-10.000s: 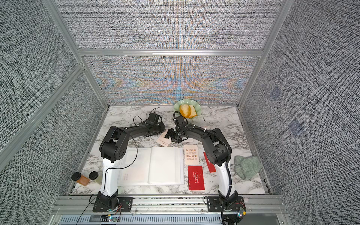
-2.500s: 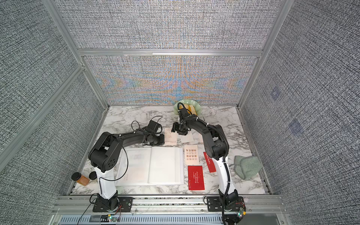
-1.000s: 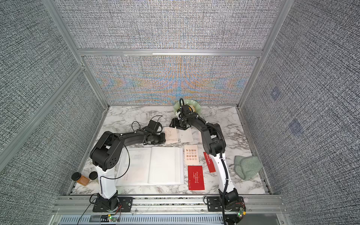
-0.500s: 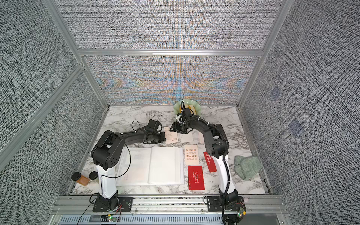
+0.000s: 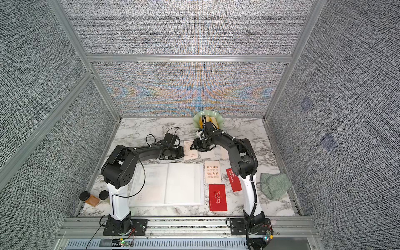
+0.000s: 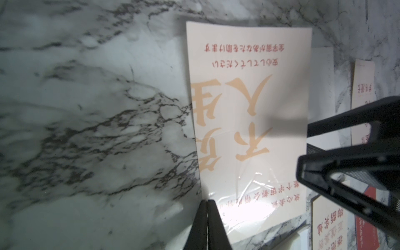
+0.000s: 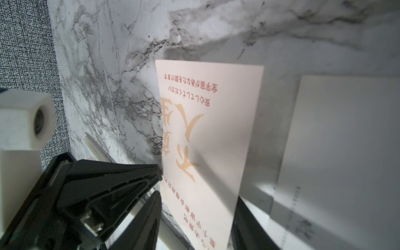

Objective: Place the photos into the photo albums
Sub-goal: Pick up the photo at the center of the board.

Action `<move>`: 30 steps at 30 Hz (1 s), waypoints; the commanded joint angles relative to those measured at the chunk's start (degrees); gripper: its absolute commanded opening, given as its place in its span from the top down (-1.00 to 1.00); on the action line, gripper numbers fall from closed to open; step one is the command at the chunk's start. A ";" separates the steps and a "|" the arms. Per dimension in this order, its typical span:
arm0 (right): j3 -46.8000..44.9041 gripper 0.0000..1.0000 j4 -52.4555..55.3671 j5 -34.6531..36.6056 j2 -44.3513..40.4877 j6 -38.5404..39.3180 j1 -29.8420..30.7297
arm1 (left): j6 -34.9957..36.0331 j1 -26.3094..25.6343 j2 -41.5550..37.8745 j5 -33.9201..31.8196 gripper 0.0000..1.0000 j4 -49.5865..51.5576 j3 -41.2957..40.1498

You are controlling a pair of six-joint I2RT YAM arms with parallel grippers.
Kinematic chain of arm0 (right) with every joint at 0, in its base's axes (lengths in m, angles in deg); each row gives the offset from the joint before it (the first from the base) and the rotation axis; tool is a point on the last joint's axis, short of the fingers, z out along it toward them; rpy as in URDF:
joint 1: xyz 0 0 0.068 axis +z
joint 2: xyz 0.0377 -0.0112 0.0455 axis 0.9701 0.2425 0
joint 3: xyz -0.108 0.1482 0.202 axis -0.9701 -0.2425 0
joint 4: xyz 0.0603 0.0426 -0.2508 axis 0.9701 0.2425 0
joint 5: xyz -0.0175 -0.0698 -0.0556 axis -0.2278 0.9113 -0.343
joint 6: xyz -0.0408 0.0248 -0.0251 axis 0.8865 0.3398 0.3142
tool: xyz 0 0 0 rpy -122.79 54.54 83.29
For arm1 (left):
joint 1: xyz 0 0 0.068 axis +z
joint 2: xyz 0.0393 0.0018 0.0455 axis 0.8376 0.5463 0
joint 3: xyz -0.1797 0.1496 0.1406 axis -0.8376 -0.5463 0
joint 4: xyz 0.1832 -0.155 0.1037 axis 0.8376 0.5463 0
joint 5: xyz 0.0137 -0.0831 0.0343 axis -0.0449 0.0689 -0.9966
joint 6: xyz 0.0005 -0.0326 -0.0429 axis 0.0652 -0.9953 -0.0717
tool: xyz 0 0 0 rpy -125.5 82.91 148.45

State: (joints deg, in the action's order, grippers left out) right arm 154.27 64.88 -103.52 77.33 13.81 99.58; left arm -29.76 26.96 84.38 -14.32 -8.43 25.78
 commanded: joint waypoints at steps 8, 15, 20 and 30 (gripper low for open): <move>0.55 0.32 -1.44 -1.39 -1.09 -2.85 1.17 | 0.27 0.34 0.15 -7.19 0.82 14.37 -1.08; 0.58 0.70 -2.12 -1.31 -1.14 -4.43 1.70 | 0.21 0.83 -1.21 -7.13 0.82 14.39 -1.19; 0.26 1.00 -3.01 -1.66 -1.83 -5.44 2.13 | 0.16 1.02 -2.19 -6.13 0.81 13.96 -1.16; -2.67 1.00 -5.04 -0.99 -6.41 -6.31 1.85 | 1.11 3.99 -12.40 -3.08 -0.09 11.66 -4.21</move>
State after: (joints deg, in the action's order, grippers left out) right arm 151.93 61.08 -104.77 72.28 8.07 101.68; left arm -29.65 30.04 74.77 -17.64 1.62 21.97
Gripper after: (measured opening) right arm 0.049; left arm 0.438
